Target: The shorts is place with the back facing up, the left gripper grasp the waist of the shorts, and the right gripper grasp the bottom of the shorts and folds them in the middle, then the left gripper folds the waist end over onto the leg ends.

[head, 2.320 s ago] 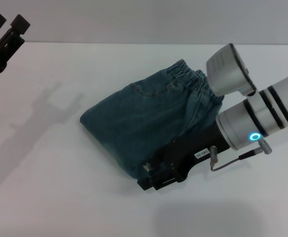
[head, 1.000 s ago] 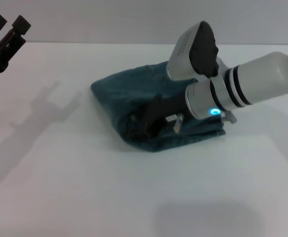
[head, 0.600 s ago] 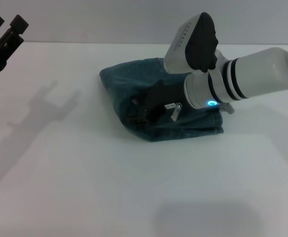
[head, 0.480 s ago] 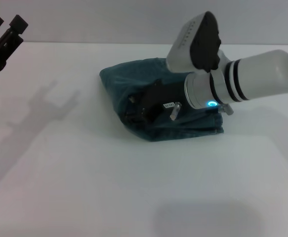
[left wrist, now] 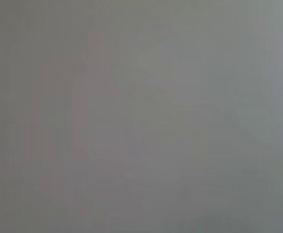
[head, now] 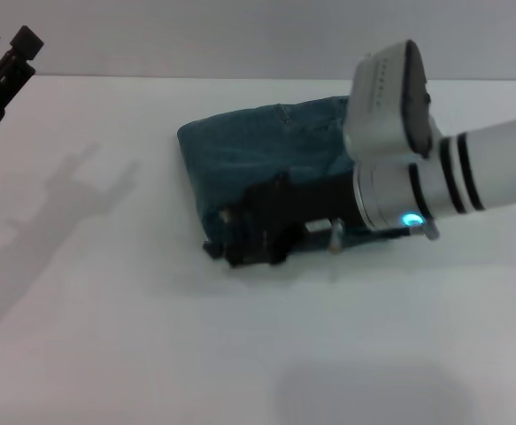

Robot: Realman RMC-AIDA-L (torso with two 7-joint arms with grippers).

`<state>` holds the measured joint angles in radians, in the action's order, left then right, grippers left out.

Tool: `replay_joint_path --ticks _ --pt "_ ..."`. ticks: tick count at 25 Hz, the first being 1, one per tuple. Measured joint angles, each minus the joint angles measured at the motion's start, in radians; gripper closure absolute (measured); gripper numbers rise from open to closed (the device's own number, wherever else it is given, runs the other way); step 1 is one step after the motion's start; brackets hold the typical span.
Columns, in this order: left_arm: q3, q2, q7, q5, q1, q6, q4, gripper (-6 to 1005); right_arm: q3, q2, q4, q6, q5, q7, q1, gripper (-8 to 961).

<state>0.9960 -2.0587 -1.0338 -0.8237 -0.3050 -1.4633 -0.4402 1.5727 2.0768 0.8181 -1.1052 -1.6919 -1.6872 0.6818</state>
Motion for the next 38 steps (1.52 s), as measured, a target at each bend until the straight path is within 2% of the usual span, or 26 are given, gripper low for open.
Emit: replay_joint_path --ticks 3,7,8,9,10,12,13,14,15,20,23,24,26,27,28,34,38 --pt "-0.009 0.001 0.0 0.0 0.006 0.0 0.0 159 -0.005 -0.003 0.079 -0.124 0.044 0.058 -0.065 405" --pt "-0.02 0.002 0.009 0.0 0.011 0.0 0.0 159 -0.05 -0.004 0.121 -0.198 0.189 0.2 -0.151 406" --pt "-0.021 0.002 0.011 0.0 0.012 0.0 0.0 159 -0.068 -0.004 0.113 -0.201 0.244 0.256 -0.174 406" --pt "-0.022 0.002 0.017 0.0 0.012 0.0 0.0 159 -0.108 -0.003 0.07 -0.202 0.366 0.373 -0.208 406" --pt "-0.025 0.002 0.024 0.0 0.012 0.0 0.0 159 -0.108 -0.003 0.07 -0.202 0.366 0.373 -0.208 406" --pt "-0.035 0.001 0.051 0.0 0.012 0.0 0.004 159 -0.152 -0.001 -0.012 -0.196 0.51 0.496 -0.229 406" --pt "-0.045 0.0 0.071 0.0 0.012 -0.001 0.01 159 -0.171 -0.001 -0.059 -0.194 0.577 0.554 -0.235 406" --pt "-0.061 -0.001 0.094 0.0 0.01 -0.003 0.022 159 -0.2 -0.001 -0.153 -0.195 0.718 0.671 -0.238 406" --pt "-0.061 -0.001 0.094 0.0 0.01 -0.003 0.022 159 -0.2 -0.001 -0.153 -0.195 0.718 0.671 -0.238 406" --pt "-0.133 0.0 0.189 0.0 -0.001 -0.006 0.05 159 -0.214 0.003 -0.341 -0.225 1.086 0.987 -0.243 405" --pt "-0.17 -0.003 0.234 0.001 -0.004 -0.007 0.059 159 -0.21 0.006 -0.433 -0.279 1.276 1.132 -0.239 406" --pt "-0.194 -0.004 0.256 0.007 -0.008 -0.009 0.075 159 -0.209 0.007 -0.494 -0.307 1.384 1.201 -0.233 406" --pt "-0.204 -0.004 0.264 0.011 -0.009 -0.01 0.084 159 -0.21 0.007 -0.515 -0.314 1.429 1.229 -0.232 407" --pt "-0.254 -0.004 0.315 0.049 -0.016 -0.023 0.134 159 -0.212 0.008 -0.536 -0.317 1.473 1.264 -0.232 407" --pt "-0.265 -0.004 0.337 0.065 -0.018 -0.026 0.151 159 -0.216 0.008 -0.56 -0.319 1.517 1.307 -0.232 407" --pt "-0.28 -0.006 0.433 0.151 -0.026 -0.036 0.228 159 -0.225 0.006 -0.633 -0.321 1.747 1.519 -0.245 405" --pt "-0.281 -0.009 0.484 0.197 -0.038 -0.089 0.298 159 -0.237 0.0 -0.658 -0.312 1.856 1.558 -0.238 405"
